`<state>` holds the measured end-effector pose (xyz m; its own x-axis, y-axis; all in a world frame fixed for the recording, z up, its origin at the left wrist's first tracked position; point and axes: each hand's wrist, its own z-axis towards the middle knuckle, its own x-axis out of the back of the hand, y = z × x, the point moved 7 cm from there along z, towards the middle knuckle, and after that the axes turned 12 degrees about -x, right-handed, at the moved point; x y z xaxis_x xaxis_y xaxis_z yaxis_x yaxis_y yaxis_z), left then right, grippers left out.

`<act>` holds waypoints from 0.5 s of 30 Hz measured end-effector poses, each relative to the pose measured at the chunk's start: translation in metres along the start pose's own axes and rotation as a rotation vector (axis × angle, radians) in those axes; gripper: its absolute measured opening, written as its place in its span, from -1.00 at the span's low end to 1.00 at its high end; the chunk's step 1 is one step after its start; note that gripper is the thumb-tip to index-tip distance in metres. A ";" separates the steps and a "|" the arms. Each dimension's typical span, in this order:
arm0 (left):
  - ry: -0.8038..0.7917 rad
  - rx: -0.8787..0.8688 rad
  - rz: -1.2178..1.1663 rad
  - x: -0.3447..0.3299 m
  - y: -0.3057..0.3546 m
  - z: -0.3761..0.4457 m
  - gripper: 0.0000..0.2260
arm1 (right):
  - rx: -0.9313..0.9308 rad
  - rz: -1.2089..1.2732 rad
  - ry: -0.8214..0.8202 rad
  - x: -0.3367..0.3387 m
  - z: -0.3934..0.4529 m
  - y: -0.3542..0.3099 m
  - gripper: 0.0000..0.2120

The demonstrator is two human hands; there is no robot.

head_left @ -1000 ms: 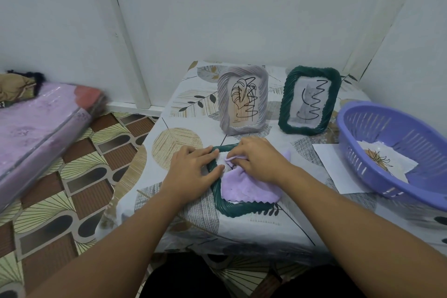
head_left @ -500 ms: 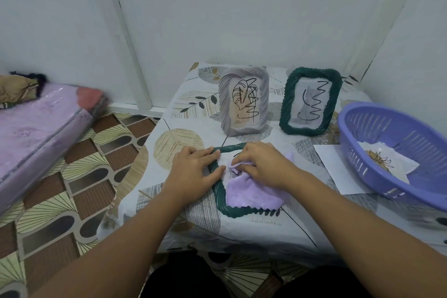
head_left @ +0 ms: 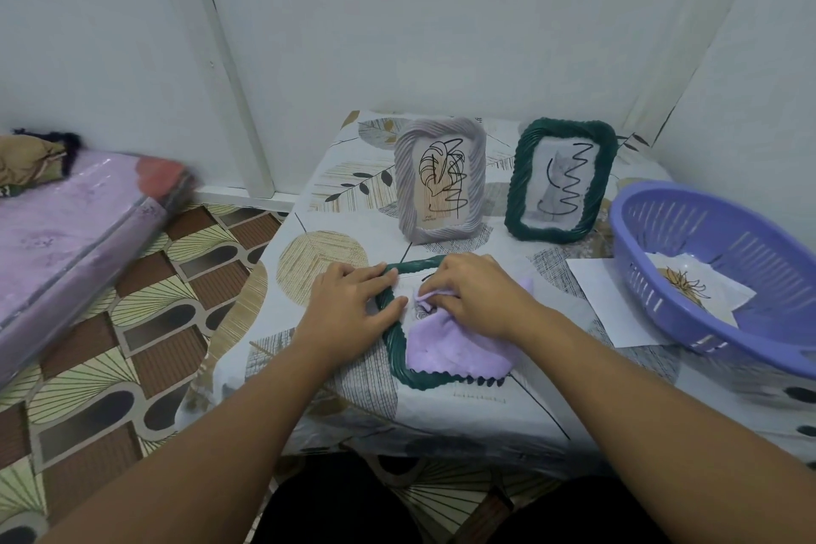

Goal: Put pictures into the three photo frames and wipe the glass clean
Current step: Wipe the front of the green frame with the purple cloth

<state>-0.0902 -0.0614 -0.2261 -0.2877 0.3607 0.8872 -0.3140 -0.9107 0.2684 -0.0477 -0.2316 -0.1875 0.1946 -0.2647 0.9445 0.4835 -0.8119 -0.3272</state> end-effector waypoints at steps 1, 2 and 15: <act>0.003 0.001 0.000 0.000 0.000 0.000 -0.41 | -0.008 0.005 0.010 0.000 0.001 -0.002 -0.79; 0.008 0.000 0.000 0.000 0.001 0.000 -0.41 | -0.016 0.015 0.016 -0.001 0.002 -0.002 -0.79; 0.003 0.012 -0.008 0.002 0.001 0.000 -0.40 | -0.022 0.085 -0.001 0.000 -0.004 -0.001 -0.82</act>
<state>-0.0915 -0.0618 -0.2242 -0.2883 0.3684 0.8839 -0.3052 -0.9103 0.2798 -0.0515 -0.2333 -0.1869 0.2355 -0.3327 0.9132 0.4465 -0.7975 -0.4057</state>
